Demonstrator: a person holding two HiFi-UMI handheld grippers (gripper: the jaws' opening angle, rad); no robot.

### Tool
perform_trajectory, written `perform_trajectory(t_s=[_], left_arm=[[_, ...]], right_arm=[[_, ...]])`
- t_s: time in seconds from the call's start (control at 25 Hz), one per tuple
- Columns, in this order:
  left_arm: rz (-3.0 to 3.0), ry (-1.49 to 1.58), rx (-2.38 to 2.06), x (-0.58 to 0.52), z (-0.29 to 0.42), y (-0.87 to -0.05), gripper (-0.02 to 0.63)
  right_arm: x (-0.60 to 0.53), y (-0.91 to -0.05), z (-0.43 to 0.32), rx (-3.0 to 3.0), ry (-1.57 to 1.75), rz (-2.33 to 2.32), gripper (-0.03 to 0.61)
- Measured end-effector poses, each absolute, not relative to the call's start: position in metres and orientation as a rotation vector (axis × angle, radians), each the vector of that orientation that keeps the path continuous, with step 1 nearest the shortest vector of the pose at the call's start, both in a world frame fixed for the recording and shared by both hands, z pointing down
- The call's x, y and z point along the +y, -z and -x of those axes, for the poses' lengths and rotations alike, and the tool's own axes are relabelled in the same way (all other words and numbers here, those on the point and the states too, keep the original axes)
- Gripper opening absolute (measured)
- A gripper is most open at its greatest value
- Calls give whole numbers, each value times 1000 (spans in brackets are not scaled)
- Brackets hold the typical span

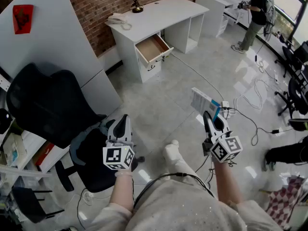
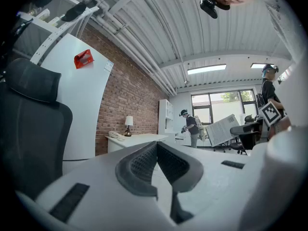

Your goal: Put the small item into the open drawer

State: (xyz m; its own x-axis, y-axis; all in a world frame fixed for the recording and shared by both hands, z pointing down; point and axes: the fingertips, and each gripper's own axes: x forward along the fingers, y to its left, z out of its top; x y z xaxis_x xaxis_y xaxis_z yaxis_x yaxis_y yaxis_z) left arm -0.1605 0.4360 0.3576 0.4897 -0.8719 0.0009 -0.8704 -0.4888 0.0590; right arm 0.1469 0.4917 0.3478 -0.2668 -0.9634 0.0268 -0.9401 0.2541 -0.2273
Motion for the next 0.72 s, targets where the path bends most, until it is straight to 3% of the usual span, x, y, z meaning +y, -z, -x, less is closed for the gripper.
perform_trajectory(t_s=[0.72], left_arm=[[-2634,-18,-1578,296,113,-372,5]], right_arm=[[341,-376,-173,2432,373,1789,74]])
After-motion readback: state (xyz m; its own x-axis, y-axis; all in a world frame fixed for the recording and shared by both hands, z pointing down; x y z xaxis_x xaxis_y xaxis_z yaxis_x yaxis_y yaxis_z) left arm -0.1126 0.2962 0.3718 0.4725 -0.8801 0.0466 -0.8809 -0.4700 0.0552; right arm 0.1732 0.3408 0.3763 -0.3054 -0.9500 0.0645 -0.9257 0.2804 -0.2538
